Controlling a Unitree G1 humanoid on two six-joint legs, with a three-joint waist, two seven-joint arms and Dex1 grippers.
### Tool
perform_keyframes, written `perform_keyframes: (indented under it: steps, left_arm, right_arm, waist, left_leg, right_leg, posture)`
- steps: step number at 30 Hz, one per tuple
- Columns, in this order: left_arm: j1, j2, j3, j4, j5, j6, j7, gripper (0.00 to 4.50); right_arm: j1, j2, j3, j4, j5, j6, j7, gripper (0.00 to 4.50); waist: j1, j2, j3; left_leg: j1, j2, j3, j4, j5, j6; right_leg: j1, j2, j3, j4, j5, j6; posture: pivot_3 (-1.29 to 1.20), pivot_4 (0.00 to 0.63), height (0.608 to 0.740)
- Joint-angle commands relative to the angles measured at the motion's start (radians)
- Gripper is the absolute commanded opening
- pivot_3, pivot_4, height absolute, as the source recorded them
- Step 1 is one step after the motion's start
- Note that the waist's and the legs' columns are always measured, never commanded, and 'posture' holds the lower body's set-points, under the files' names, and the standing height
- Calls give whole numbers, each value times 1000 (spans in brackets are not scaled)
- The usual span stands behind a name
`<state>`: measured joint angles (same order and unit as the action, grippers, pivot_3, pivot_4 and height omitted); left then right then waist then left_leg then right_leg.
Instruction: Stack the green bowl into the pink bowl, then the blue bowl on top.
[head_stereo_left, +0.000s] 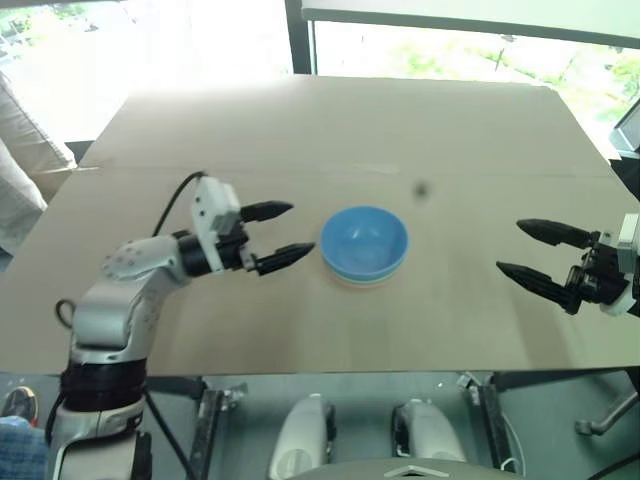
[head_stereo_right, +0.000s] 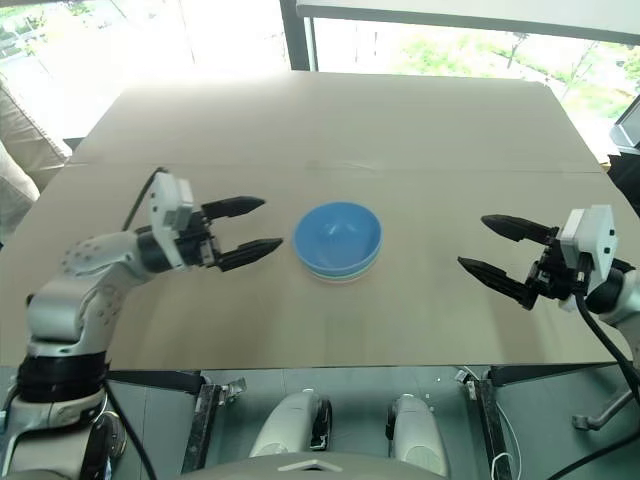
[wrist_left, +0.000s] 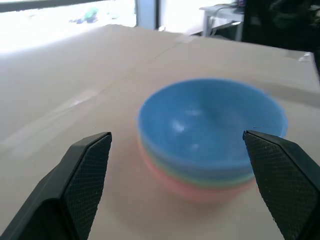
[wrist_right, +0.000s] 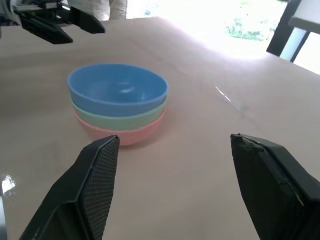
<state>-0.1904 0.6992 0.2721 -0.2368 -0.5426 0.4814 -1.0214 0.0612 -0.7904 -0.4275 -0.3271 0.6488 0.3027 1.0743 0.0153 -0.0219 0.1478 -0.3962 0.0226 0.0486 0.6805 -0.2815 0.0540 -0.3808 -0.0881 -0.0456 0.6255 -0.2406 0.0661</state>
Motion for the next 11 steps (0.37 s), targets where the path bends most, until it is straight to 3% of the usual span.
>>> perform_keyframes:
  steps: [1,11]
  left_arm:
    - [91,37,104,-97,-47,-7,3,4450]
    - [161,33,171,-132,-51,-54,56,4450]
  right_arm:
    - [4,-13,-20,55,-23,-59,43,3713]
    - [-36,-27,28,146,-65,-106,107,3713]
  waist:
    - [0,0,0]
    - [0,1,0]
  left_leg:
    - [0,0,0,0,0,0]
    - [2,0,0,0,0,0]
  right_leg:
    - [0,0,0,0,0,0]
    - [1,-1,0,0,0,0]
  posture:
    - [0,150,740]
    - [0,150,740]
